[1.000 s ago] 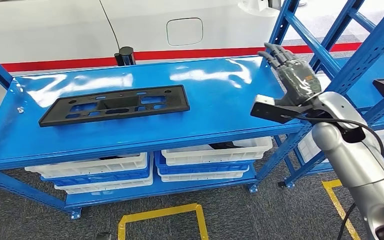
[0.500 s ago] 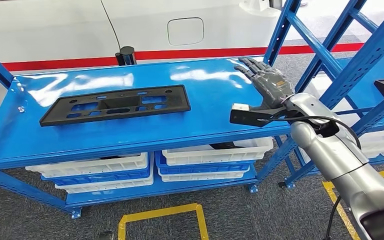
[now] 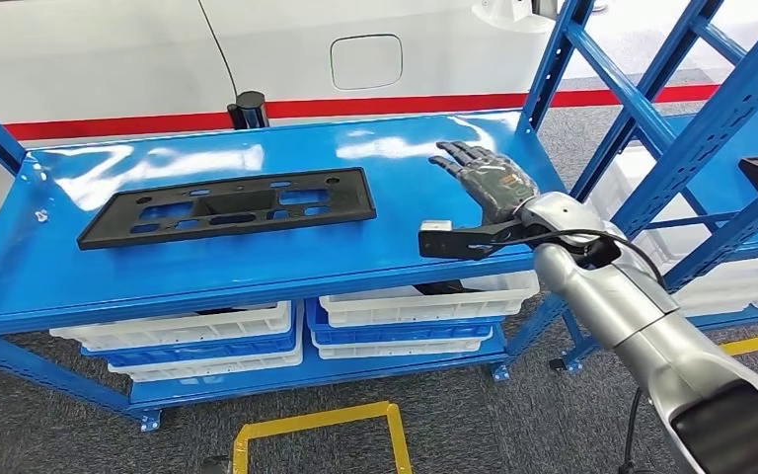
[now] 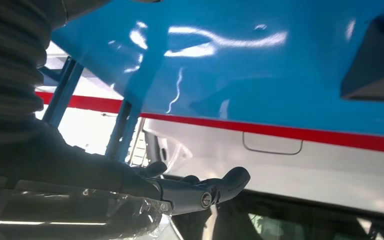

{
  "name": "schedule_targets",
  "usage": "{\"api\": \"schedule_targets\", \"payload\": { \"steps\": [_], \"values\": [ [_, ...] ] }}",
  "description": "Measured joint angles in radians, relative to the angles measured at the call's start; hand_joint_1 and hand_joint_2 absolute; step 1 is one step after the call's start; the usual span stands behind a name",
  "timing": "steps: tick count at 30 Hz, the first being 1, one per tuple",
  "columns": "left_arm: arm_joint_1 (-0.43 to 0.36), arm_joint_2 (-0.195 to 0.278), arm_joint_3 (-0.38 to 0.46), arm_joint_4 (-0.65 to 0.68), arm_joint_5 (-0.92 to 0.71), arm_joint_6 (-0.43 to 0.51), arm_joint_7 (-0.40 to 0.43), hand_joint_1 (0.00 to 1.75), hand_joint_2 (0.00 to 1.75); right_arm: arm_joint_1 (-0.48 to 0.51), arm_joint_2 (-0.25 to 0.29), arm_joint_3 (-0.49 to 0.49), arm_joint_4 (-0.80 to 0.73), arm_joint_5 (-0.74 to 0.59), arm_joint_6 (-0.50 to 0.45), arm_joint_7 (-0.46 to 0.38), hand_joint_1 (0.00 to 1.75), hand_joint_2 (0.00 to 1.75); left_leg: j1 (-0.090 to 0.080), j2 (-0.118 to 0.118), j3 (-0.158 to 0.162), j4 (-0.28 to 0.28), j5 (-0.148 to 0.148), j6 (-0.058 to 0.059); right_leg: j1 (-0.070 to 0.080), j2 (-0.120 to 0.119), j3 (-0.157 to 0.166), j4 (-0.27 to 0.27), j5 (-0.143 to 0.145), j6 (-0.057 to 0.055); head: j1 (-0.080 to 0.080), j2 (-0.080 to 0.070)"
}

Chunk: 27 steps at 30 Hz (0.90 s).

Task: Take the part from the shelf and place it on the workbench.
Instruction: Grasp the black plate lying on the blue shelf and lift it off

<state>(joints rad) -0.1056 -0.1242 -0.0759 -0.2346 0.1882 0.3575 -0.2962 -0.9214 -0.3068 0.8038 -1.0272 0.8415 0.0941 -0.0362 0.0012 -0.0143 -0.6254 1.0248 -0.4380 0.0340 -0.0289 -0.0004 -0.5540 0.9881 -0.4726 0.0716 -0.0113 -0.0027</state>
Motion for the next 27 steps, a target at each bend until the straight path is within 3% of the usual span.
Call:
{"api": "schedule_targets", "payload": {
  "steps": [14, 27],
  "values": [
    [-0.024, -0.026, -0.076, -0.017, -0.042, -0.021, 0.092, 0.0, 0.0, -0.004, 0.279, 0.059, 0.122, -0.148, 0.009, -0.075, 0.0, 1.75, 0.001, 0.004, 0.001, 0.0, 0.0, 0.0, 0.0, 0.002, -0.001, 0.001, 0.0, 0.0, 0.0, 0.0],
    [-0.024, -0.026, -0.117, -0.018, -0.059, -0.023, 0.111, 0.0, 0.0, 0.026, 0.394, 0.124, 0.046, -0.181, 0.007, -0.051, 0.0, 1.75, 0.001, 0.005, 0.001, 0.0, 0.0, 0.0, 0.0, 0.003, -0.002, 0.001, 0.0, -0.001, 0.0, 0.0]
  ]
}}
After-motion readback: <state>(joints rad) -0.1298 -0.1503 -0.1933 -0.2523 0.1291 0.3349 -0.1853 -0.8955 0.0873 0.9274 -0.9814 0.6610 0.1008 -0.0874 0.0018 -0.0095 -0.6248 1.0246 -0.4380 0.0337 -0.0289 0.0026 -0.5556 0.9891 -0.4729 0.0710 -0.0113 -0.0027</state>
